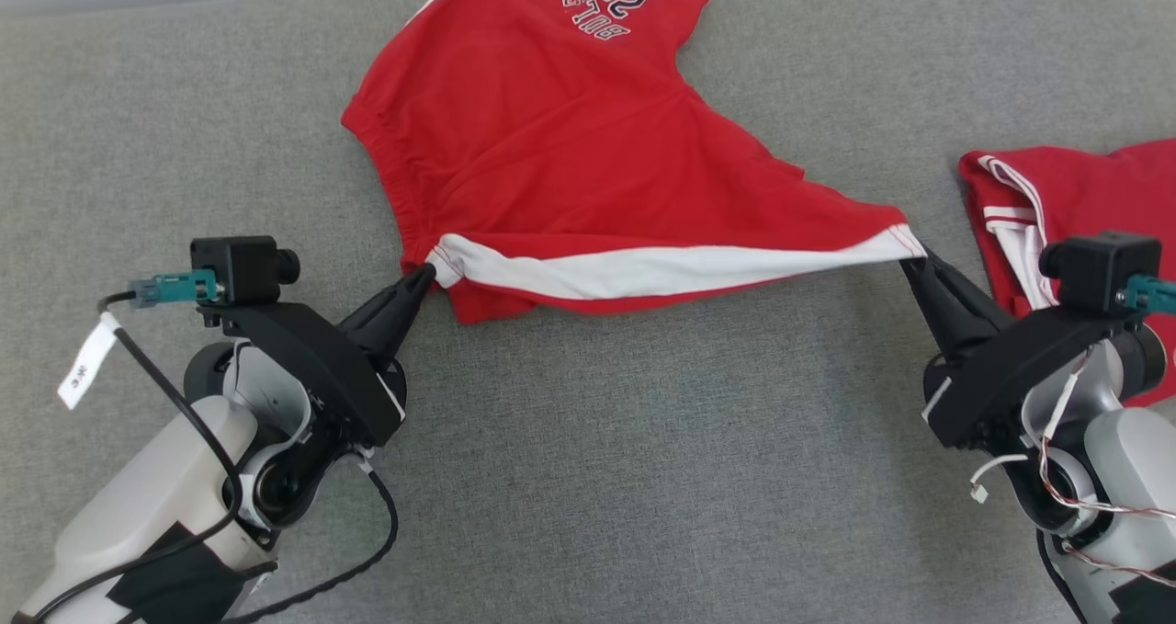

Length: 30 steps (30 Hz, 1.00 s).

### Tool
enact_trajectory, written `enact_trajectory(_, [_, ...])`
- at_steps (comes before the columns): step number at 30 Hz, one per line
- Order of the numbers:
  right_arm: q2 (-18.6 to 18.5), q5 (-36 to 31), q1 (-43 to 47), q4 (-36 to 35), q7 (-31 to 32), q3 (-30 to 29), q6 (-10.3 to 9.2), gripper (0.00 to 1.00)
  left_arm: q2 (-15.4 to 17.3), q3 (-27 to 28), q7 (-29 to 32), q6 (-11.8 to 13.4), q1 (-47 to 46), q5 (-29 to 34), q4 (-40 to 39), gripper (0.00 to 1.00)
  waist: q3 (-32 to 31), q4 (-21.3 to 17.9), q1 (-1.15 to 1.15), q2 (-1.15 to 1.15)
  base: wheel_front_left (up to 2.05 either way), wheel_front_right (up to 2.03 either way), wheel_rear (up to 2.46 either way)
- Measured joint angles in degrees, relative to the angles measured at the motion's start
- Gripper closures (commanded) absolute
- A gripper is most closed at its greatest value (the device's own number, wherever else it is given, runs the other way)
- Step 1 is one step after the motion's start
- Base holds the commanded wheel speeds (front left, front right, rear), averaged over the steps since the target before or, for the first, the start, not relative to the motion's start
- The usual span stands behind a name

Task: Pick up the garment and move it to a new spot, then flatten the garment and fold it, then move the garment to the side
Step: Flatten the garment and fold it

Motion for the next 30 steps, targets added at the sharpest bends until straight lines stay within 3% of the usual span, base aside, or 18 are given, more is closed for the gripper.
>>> enact_trajectory(5, [-1.8, -0.3, 2.4, 0.3, 0.5, 0.8, 1.66, 1.0, 0.3, -1.2, -0.6, -2.4, 0.2, 1.4, 0.4, 1.0, -1.2, 0.1, -0.01, -0.02, 0.0, 0.0, 0.0])
enact_trajectory(12, [-3.2, -0.4, 10.2, -0.6, 0.5, 1.4, 2.38, 1.0, 1.7, -3.1, -3.0, -3.3, 6.6, 2.4, 0.0, 1.0, -5.3, 1.7, -0.02, -0.02, 0.0, 0.0, 0.0])
enact_trajectory(23, [-3.2, 2.2, 21.1, -5.2, 2.7, 4.2, 3.15, 1.0, 6.3, -3.6, -6.7, -2.7, 17.0, 2.5, -3.9, 1.0, -12.8, 3.8, -0.03, -0.02, 0.0, 0.0, 0.0])
enact_trajectory(30, [-3.4, 5.8, 27.6, -8.5, 4.8, 4.4, 3.34, 1.0, 7.5, -3.5, -7.7, -1.6, 21.0, 1.7, -7.3, 1.0, -14.8, 4.8, -0.03, -0.03, 0.0, 0.0, 0.0])
